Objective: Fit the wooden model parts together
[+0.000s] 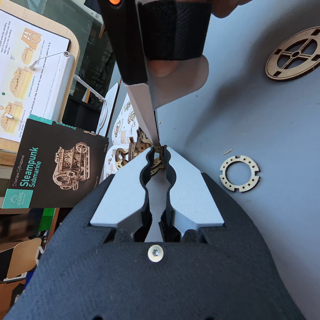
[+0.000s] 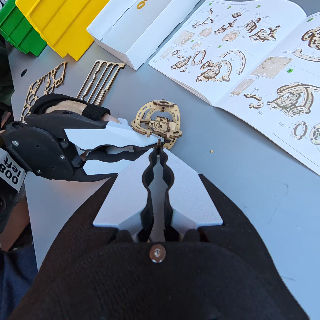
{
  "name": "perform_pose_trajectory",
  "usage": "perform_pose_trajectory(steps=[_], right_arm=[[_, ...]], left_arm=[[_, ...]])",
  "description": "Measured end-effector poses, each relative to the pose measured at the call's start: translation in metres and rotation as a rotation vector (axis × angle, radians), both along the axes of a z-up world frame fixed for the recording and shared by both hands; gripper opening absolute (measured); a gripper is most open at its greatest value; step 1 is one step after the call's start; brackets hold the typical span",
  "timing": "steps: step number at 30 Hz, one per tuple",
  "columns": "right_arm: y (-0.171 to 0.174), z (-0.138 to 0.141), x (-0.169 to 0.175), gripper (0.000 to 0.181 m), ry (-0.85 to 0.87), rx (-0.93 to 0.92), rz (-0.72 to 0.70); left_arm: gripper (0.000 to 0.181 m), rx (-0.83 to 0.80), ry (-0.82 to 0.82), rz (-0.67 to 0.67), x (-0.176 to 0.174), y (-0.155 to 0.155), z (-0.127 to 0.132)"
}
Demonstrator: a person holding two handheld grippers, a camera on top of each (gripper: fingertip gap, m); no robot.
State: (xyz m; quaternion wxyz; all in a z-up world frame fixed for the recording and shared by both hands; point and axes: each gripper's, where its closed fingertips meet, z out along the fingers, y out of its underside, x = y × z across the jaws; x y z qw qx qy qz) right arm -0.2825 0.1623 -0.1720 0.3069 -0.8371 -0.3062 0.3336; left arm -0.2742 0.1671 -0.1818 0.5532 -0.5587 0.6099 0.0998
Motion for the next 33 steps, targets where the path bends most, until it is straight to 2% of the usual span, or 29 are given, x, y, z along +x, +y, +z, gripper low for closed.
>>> perform_pose_trajectory(steps=[1, 8, 13, 18, 33], right_arm=[[-0.0002, -0.0003, -0.0001, 0.001, -0.005, 0.0, 0.002], [-0.0004, -0.0011, -0.0009, 0.0, -0.021, 0.006, 0.006], [0.0007, 0.0, -0.0017, 0.0, -0.025, 0.022, 0.005], [0.0006, -0.0019, -0.0018, 0.0, -0.04, 0.03, 0.006], [0.0002, -0.0025, -0.0015, 0.002, -0.027, 0.072, -0.008]], left_arm=[[0.009, -0.003, 0.001, 0.0, -0.0001, 0.0, 0.0], [0.009, 0.017, 0.024, -0.007, -0.0013, 0.0, -0.0009], [0.009, -0.027, 0.002, 0.008, -0.0019, 0.0007, -0.0004], [0.008, 0.017, 0.046, 0.016, -0.0027, 0.0014, -0.0016], [0.008, -0.026, 0.02, 0.027, -0.0034, 0.002, -0.0023]])
